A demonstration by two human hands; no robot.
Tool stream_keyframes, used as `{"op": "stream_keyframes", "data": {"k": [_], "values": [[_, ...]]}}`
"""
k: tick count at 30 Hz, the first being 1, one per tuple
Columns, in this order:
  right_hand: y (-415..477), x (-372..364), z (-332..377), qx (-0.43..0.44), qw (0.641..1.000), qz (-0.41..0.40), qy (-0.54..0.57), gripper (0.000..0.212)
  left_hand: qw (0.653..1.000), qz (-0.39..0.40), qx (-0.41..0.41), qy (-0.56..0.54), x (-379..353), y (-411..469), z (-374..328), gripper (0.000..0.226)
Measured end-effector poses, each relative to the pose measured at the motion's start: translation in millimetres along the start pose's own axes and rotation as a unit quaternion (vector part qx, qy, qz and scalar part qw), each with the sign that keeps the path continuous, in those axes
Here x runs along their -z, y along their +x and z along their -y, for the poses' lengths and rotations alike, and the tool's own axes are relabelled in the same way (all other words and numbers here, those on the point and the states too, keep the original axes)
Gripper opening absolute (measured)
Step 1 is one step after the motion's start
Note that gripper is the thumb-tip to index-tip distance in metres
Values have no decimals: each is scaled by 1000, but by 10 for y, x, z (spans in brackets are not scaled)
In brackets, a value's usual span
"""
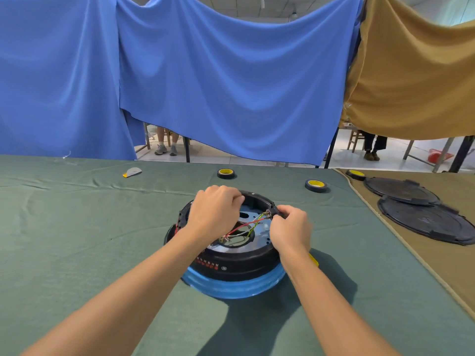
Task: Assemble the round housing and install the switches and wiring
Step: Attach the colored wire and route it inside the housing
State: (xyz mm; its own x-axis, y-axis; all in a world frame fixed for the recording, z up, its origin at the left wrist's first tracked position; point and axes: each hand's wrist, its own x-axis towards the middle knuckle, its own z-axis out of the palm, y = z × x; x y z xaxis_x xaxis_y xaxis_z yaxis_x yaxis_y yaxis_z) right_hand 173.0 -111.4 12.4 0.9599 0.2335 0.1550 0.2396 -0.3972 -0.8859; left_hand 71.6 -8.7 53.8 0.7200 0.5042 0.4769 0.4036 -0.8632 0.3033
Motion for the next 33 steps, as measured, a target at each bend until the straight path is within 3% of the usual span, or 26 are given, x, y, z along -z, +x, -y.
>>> {"op": "stream_keyframes", "data": {"k": [3,5,8,10,14,17,19,22,24,26,28,30,33], "values": [[26,-77,78,-23,999,-31,-10,27,995,-87,44,-15,69,-190,191,30],[47,-127,117,-40,998,-44,-17,24,983,-134,114,-44,23,-364,261,43],[77,-135,110,-50,998,-40,17,26,960,-124,217,-125,-143,-577,305,67],[38,-80,13,-16,997,-15,77,33,939,-103,261,-201,-272,-626,324,72],[-209,48,-289,136,981,120,72,75,931,-119,251,-237,-384,-574,385,54],[-260,122,-367,128,966,218,58,121,928,-111,229,-272,-373,-471,485,48],[-247,127,-371,144,965,219,17,129,924,-100,231,-289,-375,-437,550,63],[-260,76,-352,177,959,213,-58,128,916,-115,241,-299,-405,-480,526,99],[-239,64,-334,178,954,229,-81,122,914,-132,218,-316,-431,-520,519,111],[-189,123,-333,210,952,207,-86,99,923,-130,196,-305,-456,-536,554,108],[-114,258,-362,259,957,91,-90,59,930,-121,187,-293,-466,-540,585,105],[-27,406,-396,236,958,-12,-160,39,933,-121,184,-286,-478,-544,592,106],[28,512,-474,154,930,44,-332,31,941,-109,180,-263,-504,-546,572,116]]}}
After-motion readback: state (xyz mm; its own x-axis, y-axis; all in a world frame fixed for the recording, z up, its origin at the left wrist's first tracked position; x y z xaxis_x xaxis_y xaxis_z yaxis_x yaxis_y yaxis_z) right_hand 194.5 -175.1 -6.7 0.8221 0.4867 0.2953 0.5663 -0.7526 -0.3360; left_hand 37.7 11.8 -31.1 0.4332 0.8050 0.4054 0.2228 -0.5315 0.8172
